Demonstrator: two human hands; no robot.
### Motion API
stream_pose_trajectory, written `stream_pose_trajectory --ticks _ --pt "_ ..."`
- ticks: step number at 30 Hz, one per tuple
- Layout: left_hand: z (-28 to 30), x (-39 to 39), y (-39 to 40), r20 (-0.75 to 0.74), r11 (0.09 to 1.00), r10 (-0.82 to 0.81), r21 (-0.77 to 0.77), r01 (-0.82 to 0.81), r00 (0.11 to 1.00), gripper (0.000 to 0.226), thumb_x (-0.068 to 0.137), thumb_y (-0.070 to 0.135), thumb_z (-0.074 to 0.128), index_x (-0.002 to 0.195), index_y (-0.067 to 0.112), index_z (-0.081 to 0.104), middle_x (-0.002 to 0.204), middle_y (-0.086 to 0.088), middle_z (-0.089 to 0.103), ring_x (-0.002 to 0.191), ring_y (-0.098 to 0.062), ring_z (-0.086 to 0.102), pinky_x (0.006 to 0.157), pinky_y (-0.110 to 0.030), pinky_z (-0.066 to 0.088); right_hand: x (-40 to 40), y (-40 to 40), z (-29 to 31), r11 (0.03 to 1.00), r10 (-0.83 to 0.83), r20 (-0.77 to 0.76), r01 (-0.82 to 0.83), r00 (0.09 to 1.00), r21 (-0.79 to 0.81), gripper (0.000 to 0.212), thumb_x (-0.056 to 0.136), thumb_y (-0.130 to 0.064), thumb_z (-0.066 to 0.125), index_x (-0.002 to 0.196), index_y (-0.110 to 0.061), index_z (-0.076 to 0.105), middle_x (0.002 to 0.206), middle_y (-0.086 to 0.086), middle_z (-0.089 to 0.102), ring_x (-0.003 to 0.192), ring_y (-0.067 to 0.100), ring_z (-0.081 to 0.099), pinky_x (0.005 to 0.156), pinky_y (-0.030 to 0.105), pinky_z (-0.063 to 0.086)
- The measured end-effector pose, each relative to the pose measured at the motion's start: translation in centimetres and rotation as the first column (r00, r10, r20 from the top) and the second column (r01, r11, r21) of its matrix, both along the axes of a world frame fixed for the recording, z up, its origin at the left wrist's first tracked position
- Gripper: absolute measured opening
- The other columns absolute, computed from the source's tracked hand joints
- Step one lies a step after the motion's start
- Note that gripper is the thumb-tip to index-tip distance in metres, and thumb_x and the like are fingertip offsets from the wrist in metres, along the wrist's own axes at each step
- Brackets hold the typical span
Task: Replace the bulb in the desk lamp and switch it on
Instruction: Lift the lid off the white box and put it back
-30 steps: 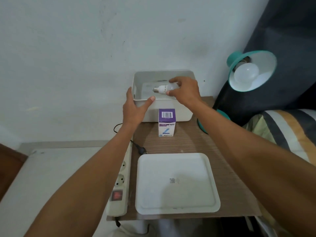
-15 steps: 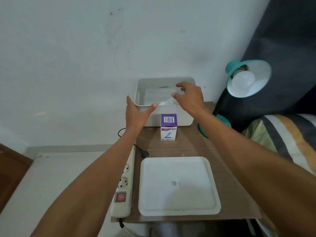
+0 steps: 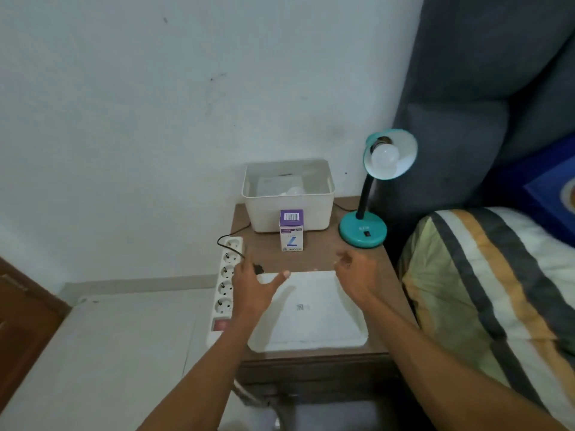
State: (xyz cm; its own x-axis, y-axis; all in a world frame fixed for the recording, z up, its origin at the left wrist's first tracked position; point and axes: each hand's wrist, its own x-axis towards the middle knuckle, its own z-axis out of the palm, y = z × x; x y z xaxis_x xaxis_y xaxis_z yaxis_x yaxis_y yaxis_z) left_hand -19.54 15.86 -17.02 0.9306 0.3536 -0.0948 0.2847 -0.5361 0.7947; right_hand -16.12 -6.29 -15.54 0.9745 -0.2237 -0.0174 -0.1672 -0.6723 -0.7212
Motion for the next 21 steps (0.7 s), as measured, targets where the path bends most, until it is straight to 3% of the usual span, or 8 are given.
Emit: stream_pose_trajectory --ticks 6,10,13,18,21 --pt "-1.7 -4.5 -1.3 -0.131 0.990 0.012 0.138 0.006 0.991 0.114 0.069 0.064 0.084 0.158 0.022 0.026 0.159 -0.013 0.036 0.147 -0.036 0.033 0.120 -0.049 0.032 -5.0 -1.8 -3.5 0.997 -0.038 -0.214 0.021 0.976 -0.078 0.042 0.091 -0.025 0.067 0.132 -0.026 0.060 0.139 0.007 0.055 0.121 0.026 0.056 0.098 0.033 0.046" --pt "-2.1 -5.5 -2.2 -0.300 0.978 -0.016 0.194 0.078 0.954 0.119 0.075 0.062 0.081 0.162 0.023 0.011 0.165 -0.014 0.026 0.153 -0.039 0.021 0.122 -0.052 0.026 -6.2 -2.0 -4.1 0.999 -0.046 -0.212 0.042 0.976 -0.023 0.041 0.088 -0.019 0.067 0.129 -0.025 0.064 0.137 0.007 0.059 0.119 0.025 0.057 0.099 0.030 0.046" --pt "-1.9 -6.0 -2.8 -0.369 0.960 -0.013 0.256 0.115 0.929 0.121 0.073 0.061 0.083 0.162 0.024 0.009 0.163 -0.016 0.026 0.152 -0.039 0.020 0.121 -0.050 0.027 -6.7 -2.2 -3.9 0.998 -0.017 -0.219 0.029 0.976 0.054 0.047 0.087 -0.017 0.069 0.133 -0.023 0.061 0.142 0.007 0.056 0.124 0.026 0.055 0.103 0.032 0.043" --pt "-1.7 -6.1 -2.9 -0.306 0.977 0.018 0.206 0.048 0.952 0.126 0.064 0.058 0.091 0.161 0.021 0.019 0.162 -0.018 0.017 0.154 -0.041 0.013 0.123 -0.051 0.022 -6.9 -2.9 -3.5 0.977 -0.005 -0.262 0.061 0.965 0.206 0.058 0.085 -0.019 0.076 0.139 -0.028 0.056 0.148 0.007 0.050 0.131 0.028 0.050 0.111 0.040 0.040" --pt "-0.7 -5.7 -2.5 -0.185 0.988 0.003 0.154 0.026 0.983 0.122 0.064 0.054 0.092 0.160 0.018 0.026 0.159 -0.017 0.022 0.151 -0.038 0.020 0.123 -0.048 0.026 -6.7 -3.0 -2.4 0.979 -0.029 -0.203 0.068 0.979 0.190 0.058 0.084 -0.022 0.077 0.138 -0.031 0.057 0.145 0.007 0.052 0.127 0.027 0.052 0.107 0.042 0.044"
